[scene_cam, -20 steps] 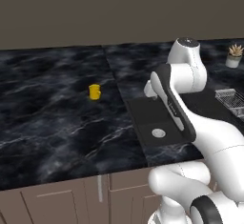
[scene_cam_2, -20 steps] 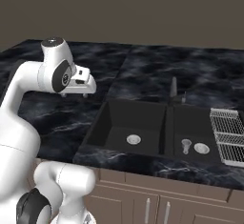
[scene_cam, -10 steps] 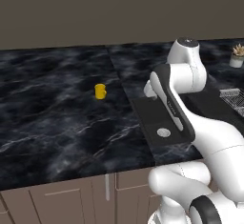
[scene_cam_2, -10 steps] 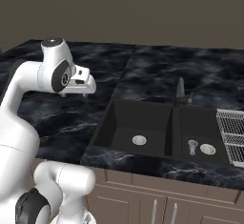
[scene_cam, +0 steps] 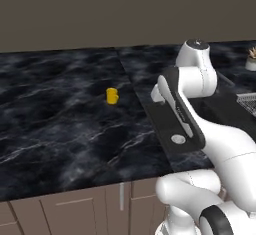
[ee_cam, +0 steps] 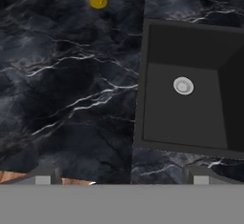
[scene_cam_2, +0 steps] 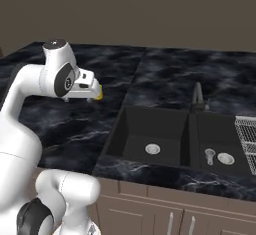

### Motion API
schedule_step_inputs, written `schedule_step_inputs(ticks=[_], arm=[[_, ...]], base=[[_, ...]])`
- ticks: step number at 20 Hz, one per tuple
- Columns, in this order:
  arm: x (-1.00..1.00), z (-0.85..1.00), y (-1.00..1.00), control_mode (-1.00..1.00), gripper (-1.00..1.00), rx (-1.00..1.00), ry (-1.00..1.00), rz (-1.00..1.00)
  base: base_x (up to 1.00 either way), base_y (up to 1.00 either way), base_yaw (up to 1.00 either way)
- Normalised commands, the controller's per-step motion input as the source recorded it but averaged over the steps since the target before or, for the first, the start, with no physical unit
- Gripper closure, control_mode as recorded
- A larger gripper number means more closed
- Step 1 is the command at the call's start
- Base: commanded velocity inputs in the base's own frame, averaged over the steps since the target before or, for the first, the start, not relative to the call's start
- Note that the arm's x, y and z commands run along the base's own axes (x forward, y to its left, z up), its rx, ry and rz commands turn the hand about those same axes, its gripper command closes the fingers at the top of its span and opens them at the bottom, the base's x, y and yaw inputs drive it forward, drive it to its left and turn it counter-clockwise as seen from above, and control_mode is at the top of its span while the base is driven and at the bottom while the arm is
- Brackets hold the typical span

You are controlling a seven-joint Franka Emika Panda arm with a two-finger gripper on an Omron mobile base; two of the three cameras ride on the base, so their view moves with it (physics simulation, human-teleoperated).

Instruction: Move any existing items from the left basin to the right basin for drying. Then move the mug from the counter to the left basin of the sink for washing.

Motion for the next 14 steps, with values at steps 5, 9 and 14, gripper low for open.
schedule_step_inputs(ticks=[5, 9, 14], arm=[[0.00, 0.00, 0.00, 1.00, -1.00, 0.00, 0.00, 0.00], [0.00, 0.00, 0.00, 1.00, -1.00, 0.00, 0.00, 0.00], [0.00, 0.00, 0.00, 1.00, -1.00, 0.00, 0.00, 0.00]], base=[[0.44, 0.05, 0.00], [0.39, 0.00, 0.00], [0.48, 0.00, 0.00]])
